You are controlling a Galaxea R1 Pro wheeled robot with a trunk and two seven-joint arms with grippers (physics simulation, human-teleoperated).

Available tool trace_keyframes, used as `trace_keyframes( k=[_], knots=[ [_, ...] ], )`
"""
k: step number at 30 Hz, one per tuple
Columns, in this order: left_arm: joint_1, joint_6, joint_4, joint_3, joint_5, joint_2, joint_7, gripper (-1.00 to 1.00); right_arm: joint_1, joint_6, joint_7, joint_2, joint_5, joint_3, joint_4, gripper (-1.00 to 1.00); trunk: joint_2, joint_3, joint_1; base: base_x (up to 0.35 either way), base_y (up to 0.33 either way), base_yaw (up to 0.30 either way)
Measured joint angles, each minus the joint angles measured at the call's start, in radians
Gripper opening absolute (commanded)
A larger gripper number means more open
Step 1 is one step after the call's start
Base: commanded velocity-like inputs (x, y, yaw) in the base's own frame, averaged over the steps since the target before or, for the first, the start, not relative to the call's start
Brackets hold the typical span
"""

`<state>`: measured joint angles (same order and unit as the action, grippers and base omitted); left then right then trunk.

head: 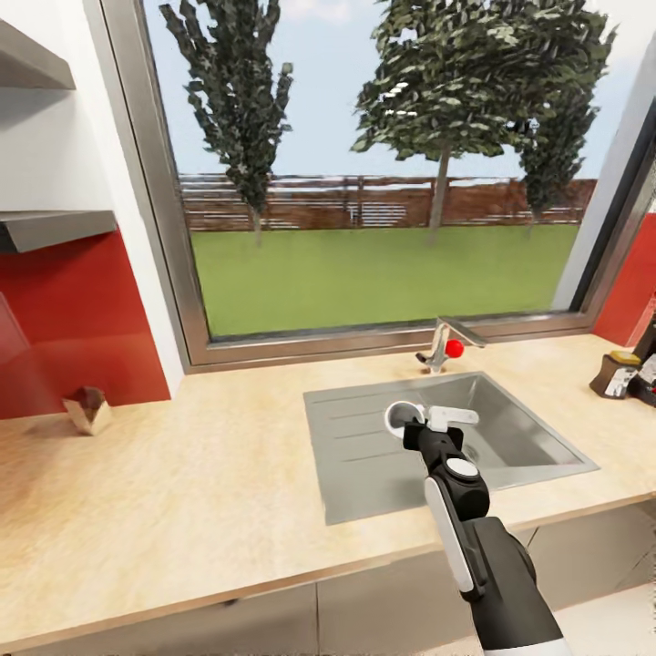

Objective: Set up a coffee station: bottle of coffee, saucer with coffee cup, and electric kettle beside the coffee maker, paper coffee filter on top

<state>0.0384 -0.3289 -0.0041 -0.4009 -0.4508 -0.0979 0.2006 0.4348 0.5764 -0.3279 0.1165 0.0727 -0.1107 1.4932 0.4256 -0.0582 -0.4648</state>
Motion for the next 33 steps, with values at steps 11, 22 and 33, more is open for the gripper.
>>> trace_keyframes(
  k=[11,22,33],
  knots=[
    [0.0,0.0,0.0,0.0,-0.001,0.0,0.0,1.0,0.0,0.002,0.0,0.0,0.001,0.002,0.0,-1.0,0.0,-0.014,0.0,0.0,-0.274,-0.182],
    [0.0,0.001,0.0,0.001,0.0,0.0,-0.001,1.0,0.0,0.002,0.0,0.0,0.001,0.002,0.0,-1.0,0.0,-0.018,0.0,0.0,-0.269,-0.284],
    [0.0,0.001,0.0,0.0,0.0,0.0,-0.001,1.0,0.0,0.002,0.0,0.0,0.001,0.004,0.0,-1.0,0.0,-0.018,0.0,0.0,-0.266,-0.289]
  ],
)
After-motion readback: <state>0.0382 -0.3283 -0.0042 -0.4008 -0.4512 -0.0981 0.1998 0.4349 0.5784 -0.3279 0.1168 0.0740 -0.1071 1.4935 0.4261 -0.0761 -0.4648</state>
